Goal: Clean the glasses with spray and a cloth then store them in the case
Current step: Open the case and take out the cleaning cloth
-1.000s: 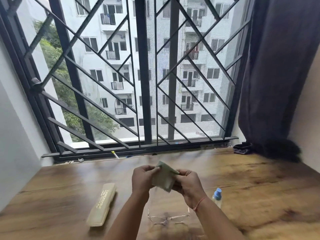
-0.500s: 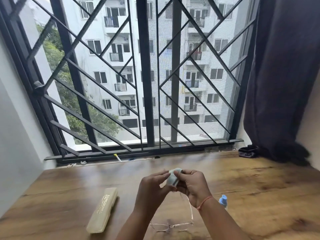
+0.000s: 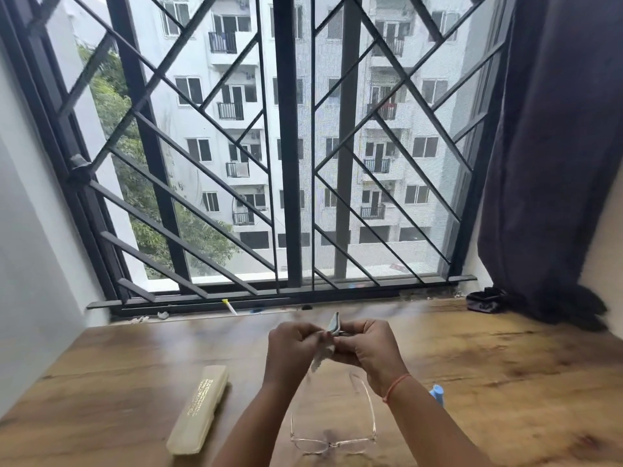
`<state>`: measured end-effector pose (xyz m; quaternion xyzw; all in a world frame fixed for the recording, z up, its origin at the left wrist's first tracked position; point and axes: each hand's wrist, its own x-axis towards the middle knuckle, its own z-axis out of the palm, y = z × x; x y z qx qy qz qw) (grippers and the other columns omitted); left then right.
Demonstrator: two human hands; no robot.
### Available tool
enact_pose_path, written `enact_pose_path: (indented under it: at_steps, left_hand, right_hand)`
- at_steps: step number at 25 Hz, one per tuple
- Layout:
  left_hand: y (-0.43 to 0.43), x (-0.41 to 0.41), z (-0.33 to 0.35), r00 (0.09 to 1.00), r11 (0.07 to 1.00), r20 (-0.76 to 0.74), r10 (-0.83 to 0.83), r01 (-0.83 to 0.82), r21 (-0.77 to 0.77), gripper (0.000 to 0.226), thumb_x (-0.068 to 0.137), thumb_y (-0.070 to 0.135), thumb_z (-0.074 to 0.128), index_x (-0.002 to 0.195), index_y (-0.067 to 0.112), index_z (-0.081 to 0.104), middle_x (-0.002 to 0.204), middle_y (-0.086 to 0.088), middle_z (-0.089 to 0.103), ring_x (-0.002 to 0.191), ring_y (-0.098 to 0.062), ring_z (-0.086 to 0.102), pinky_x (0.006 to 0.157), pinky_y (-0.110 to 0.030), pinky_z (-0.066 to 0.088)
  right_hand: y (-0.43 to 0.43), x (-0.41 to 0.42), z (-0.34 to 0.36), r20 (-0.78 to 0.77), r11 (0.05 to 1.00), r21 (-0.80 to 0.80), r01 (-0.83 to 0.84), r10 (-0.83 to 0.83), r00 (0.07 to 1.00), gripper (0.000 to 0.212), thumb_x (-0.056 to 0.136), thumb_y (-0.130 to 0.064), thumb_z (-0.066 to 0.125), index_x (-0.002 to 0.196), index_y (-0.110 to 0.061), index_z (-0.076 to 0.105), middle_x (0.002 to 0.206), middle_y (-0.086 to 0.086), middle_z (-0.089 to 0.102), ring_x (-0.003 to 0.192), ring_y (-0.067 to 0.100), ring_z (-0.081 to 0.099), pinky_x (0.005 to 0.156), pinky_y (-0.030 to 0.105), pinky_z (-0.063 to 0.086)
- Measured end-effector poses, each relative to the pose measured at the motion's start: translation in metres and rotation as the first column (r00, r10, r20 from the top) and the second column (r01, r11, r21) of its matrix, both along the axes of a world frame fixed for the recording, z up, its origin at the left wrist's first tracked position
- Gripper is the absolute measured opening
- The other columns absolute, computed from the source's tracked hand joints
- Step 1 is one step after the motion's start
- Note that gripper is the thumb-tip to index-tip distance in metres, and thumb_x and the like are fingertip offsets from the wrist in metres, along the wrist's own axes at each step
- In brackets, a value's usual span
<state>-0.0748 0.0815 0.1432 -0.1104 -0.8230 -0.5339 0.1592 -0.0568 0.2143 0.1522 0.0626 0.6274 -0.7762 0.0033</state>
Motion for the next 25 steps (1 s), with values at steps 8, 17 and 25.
enact_pose_path:
  at_steps: [8, 17, 25]
  left_hand:
    - [-0.023, -0.010, 0.018, 0.972, 0.971, 0.224, -0.078, 0.022, 0.239, 0.026, 0.080, 0.013, 0.065, 0.054, 0.016, 0.068, 0.046, 0.006, 0.053, 0.048, -0.013, 0.045, 0.049, -0.023, 0.037]
    - [-0.023, 0.007, 0.030, 0.719, 0.647, 0.444, -0.534, 0.009, 0.763, 0.021, 0.087, 0.011, 0.046, 0.084, 0.000, 0.063, 0.071, -0.019, 0.061, 0.060, -0.031, 0.061, 0.065, -0.048, 0.054]
    - [-0.017, 0.007, 0.041, 0.719, 0.661, 0.508, -0.474, -0.091, 0.745, 0.025, 0.091, 0.011, 0.046, 0.086, -0.005, 0.064, 0.072, -0.019, 0.066, 0.058, -0.027, 0.064, 0.049, -0.035, 0.056]
  right_hand:
    - [0.040, 0.003, 0.019, -0.002, 0.957, 0.287, -0.036, 0.038, 0.999, 0.031, 0.074, 0.018, 0.046, 0.068, -0.002, 0.067, 0.061, 0.011, 0.058, 0.048, 0.015, 0.049, 0.048, 0.022, 0.047]
    - [0.049, 0.014, 0.009, 0.104, 0.950, -0.184, -0.254, 0.275, 0.956, 0.026, 0.085, 0.010, 0.038, 0.089, 0.007, 0.063, 0.070, 0.016, 0.061, 0.055, 0.019, 0.058, 0.057, 0.031, 0.054]
    - [0.027, 0.027, -0.028, -0.476, 0.754, 0.377, 0.538, -0.340, 0.811, 0.020, 0.070, -0.022, 0.077, 0.087, -0.014, 0.070, 0.085, 0.000, 0.069, 0.082, 0.015, 0.064, 0.072, 0.017, 0.051]
